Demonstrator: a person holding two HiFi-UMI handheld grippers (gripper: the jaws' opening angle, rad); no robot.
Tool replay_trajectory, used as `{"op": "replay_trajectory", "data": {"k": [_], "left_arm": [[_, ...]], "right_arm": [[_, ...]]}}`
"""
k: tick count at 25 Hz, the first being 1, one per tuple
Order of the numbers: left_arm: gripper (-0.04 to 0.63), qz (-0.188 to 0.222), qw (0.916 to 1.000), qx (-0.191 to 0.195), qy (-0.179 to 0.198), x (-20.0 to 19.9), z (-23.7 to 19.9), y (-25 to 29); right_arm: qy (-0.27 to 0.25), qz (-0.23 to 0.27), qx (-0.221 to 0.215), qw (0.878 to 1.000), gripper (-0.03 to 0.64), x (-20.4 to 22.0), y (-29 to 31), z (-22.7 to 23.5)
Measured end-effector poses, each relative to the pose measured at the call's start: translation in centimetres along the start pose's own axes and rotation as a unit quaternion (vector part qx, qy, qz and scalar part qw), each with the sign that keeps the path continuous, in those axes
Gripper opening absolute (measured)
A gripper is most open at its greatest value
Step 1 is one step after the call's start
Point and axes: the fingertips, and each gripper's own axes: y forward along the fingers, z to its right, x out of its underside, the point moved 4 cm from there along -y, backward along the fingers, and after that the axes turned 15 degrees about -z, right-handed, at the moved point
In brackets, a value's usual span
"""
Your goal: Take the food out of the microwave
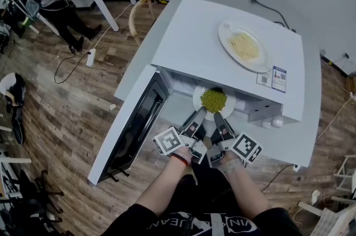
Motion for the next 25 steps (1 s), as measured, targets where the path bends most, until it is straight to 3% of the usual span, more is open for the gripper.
{"op": "replay_trajectory", "data": {"k": [4, 7, 13, 15, 17, 25], "left_arm": [[0.191, -0.011, 0.9999, 0.006, -0.002, 0.5, -0.1, 0.6], [0.193, -0.011, 0.9996, 0.022, -0.011, 0.8, 0.1, 1.1], [0.193, -0.014, 0.9997, 0.015, -0.009, 1.0, -0.2, 1.1], [0.155, -0.013, 0.9997, 0.001, -0.019, 1.2, -0.6, 0.6], [0.099, -0.007, 0.9992, 0.011, -0.039, 1.5, -0.4, 0.4], [0.094, -0.014, 0.9998, -0.012, -0.009, 2.2, 0.0, -0.9]], "right_arm": [[0.003, -0.002, -0.014, 1.0, 0.048, 0.2, -0.3, -0.2], [0.008, -0.006, -0.022, 1.0, 0.044, 0.4, -0.5, -0.2], [0.047, -0.004, -0.052, 0.998, 0.041, 0.9, -1.1, -0.2], [0.054, -0.003, -0.058, 0.997, 0.041, 1.1, -1.3, -0.3], [0.048, -0.006, -0.054, 0.997, 0.041, 1.4, -1.5, -0.3], [0.021, -0.018, -0.023, 0.999, 0.043, 2.7, -2.1, -0.3]]}}
